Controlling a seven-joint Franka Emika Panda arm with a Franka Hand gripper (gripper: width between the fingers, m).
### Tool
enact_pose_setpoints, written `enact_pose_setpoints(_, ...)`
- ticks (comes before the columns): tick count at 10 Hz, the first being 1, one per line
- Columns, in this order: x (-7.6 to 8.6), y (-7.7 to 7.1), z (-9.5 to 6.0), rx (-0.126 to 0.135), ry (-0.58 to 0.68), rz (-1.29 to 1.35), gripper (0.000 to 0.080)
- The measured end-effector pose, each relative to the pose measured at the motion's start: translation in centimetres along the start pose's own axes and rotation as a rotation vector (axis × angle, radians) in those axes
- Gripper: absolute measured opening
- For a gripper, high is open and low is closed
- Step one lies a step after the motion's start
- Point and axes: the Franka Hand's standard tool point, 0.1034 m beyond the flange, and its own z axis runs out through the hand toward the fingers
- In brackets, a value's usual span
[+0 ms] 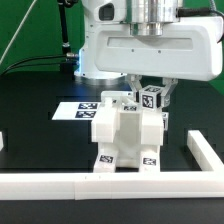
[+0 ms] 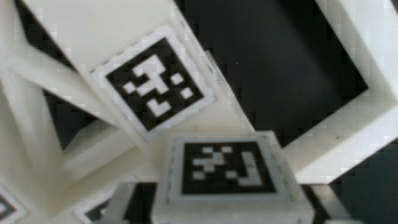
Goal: Assemble chair
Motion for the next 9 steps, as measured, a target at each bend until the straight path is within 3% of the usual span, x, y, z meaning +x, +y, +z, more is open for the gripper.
enact_pose_setpoints(9,-0.79,-0.52,0.34,0.02,-0.03,0.516,0.0273)
